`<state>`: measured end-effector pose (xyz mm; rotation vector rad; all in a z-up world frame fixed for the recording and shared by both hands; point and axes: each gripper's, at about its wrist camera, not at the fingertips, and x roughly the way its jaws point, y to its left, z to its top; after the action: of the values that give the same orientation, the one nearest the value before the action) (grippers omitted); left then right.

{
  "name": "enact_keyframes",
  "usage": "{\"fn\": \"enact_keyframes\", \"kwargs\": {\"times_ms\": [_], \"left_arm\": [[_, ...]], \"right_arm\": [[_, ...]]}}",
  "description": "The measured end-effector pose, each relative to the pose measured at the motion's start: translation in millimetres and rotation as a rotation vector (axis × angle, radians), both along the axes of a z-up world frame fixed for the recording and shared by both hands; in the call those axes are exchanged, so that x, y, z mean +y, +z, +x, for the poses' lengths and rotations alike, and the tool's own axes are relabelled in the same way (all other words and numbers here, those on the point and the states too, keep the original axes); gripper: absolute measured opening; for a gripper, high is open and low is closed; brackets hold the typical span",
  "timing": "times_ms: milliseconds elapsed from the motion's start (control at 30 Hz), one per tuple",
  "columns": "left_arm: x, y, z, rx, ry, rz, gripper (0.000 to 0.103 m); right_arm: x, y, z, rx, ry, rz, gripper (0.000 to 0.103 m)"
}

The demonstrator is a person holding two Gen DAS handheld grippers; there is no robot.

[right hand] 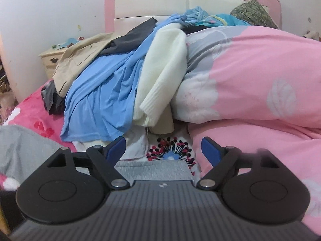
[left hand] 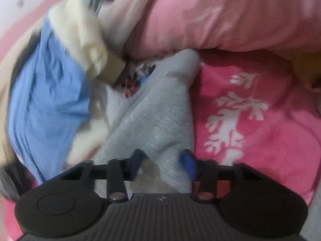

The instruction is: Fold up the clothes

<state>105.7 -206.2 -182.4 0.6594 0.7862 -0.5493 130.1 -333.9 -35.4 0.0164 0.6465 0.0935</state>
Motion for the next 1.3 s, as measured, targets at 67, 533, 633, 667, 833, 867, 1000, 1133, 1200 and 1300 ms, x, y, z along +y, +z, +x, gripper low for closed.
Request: {"fn": "enact_keyframes", "kwargs": {"times_ms": [67,533,633,667,833,867,1000,1133,1200,1300], "left_arm": [[9,4,4,0.044,0.016,-0.057,0.013],[161,23,104,0.36,0.604,-0.734,0.009],[171,9,110,0.378,0.685,-0.718,0.027],[173,7,109,0.373,0.691,-0.704,0.033],[176,41,90,0.195,0.573,-0.631,0.047],[170,51,82,0.137,0.499,-0.585,0.05],[129,71,42,-0.067,0.132,-0.309,0.055],[75,38,2,-0.257,-0.232,0.072,0.051],[61,9,-12,-0.366,-0.365,0.267,0.044],[57,-9,-12,-0.351,-0.385,0.329,0.029]], "right_arm": [[-1,1,-3,-0.015,0.01,-0.003,0.082],[-24,-10,10,0.116,0.018,0.34,0.082],[-25,-27,20,0.214,0.035,0.496,0.082],[-24,-33,24,0.239,0.023,0.505,0.082],[-20,-69,43,0.366,-0.067,0.512,0.082],[-21,-75,46,0.387,-0.083,0.522,0.082],[-24,-76,46,0.393,-0.126,0.535,0.082],[-23,-64,43,0.354,-0.122,0.504,0.082],[-18,-61,41,0.349,-0.101,0.465,0.082],[-14,-62,40,0.351,-0.074,0.423,0.082]]}}
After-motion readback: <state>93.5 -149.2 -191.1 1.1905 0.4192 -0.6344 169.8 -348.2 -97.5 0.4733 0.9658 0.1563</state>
